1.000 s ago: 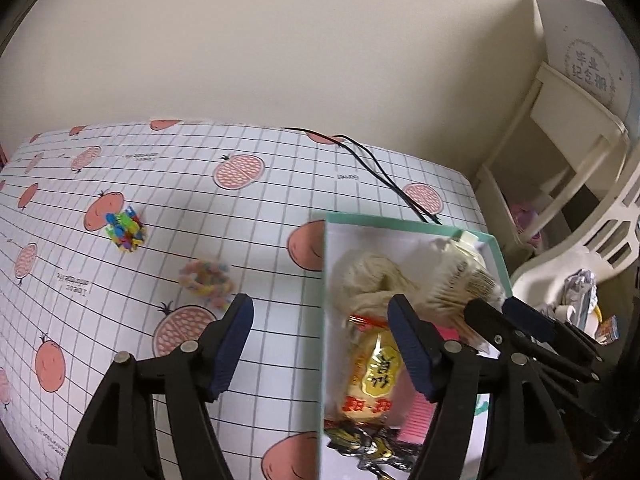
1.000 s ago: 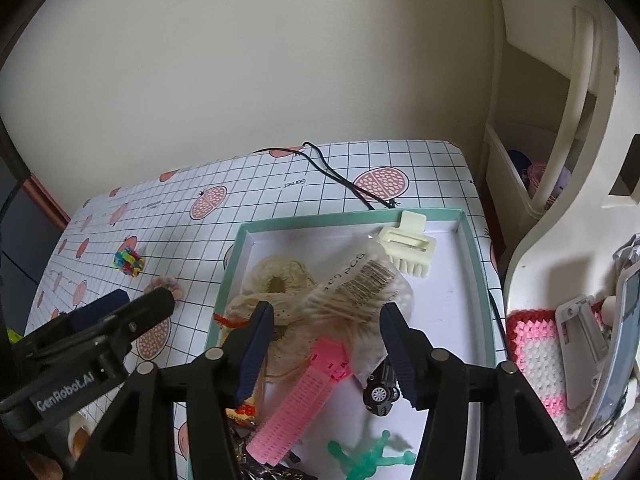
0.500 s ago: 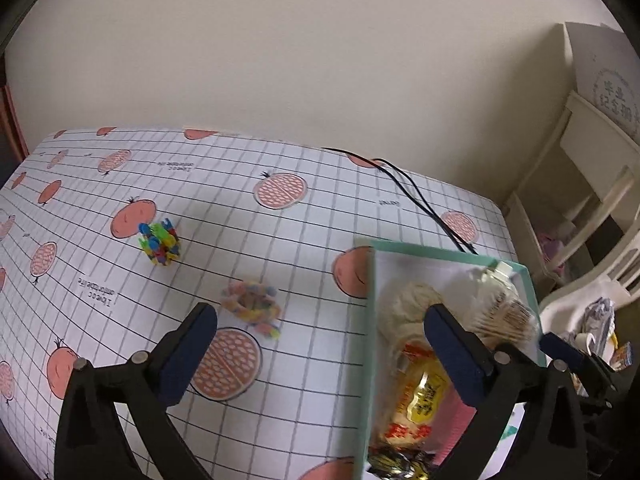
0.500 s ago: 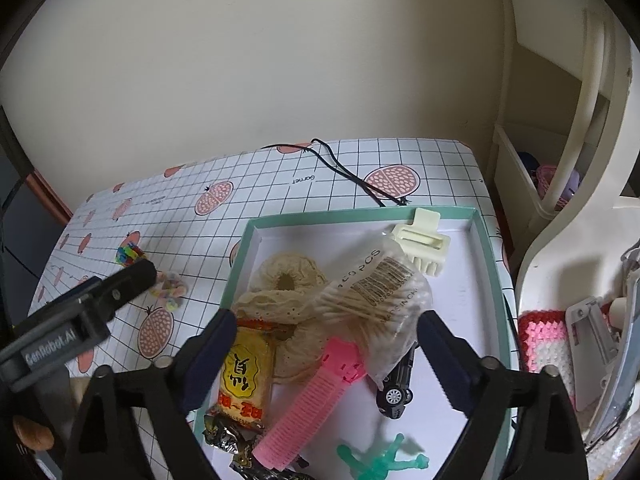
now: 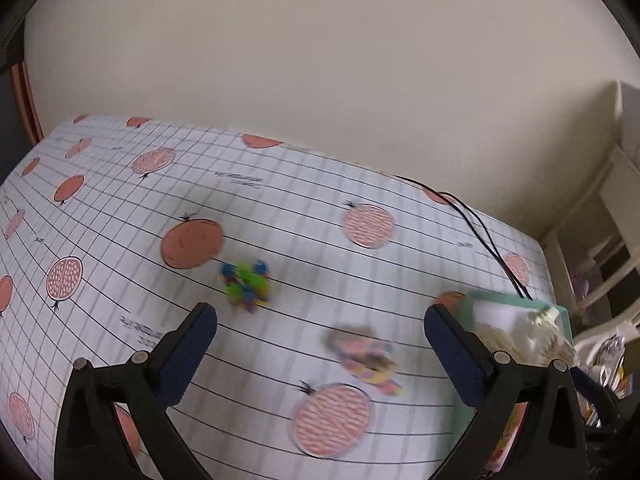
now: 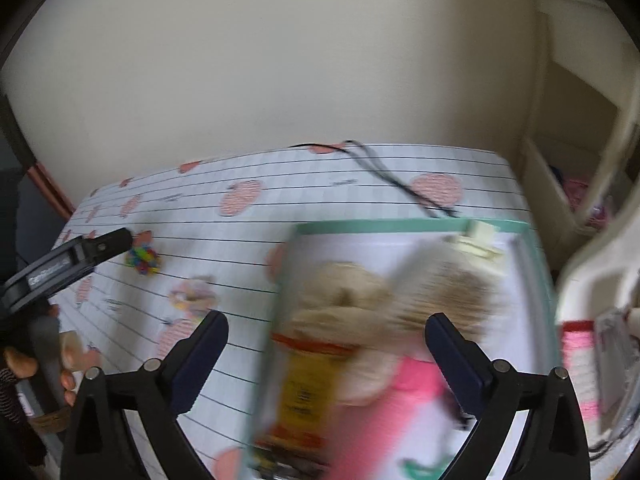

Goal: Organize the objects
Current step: 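Move the left tool to the block toy while the right tool approaches the pipe-cleaner ring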

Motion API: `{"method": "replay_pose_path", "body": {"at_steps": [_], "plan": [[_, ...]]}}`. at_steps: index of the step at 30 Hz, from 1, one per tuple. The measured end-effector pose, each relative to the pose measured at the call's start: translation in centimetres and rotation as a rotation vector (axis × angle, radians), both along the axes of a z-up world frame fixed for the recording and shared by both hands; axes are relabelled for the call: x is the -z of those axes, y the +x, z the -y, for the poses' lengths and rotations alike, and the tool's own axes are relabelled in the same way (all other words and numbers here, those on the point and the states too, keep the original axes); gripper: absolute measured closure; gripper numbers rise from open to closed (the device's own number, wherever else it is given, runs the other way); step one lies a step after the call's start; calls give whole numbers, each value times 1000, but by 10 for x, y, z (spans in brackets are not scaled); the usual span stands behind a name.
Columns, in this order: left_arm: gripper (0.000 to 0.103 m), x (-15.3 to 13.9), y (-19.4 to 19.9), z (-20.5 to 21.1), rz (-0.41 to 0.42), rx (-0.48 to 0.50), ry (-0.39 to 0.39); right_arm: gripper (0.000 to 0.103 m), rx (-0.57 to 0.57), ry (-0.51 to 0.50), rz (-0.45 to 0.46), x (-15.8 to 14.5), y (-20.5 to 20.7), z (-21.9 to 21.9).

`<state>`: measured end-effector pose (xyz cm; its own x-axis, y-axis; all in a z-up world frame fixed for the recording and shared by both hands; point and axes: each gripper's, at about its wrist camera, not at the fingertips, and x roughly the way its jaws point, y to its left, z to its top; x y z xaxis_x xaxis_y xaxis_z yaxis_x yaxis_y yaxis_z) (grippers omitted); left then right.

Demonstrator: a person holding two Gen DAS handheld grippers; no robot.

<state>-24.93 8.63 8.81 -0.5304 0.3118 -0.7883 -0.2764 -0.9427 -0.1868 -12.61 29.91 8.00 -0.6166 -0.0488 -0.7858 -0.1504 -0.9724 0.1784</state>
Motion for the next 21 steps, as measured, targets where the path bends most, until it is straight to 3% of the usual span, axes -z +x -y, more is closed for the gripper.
{"method": "replay_pose_path", "body": {"at_steps": [10,14,16,19,21], "plan": [[0,26,-53,15,20,22,-99,3,-94,62,67,19,-43,86],[2,50,-65,17,84,28,-68,9,-121,88,133,45,-60,106],[8,58,-69,17,99,23,-66,15,-123,103,155,52,-62,112],[26,66,-72,14,109,37,-73,22,-135,115,180,62,-69,118],[39,70,-73,12,121,40,-66,32,-139,123,192,67,-73,121]]}}
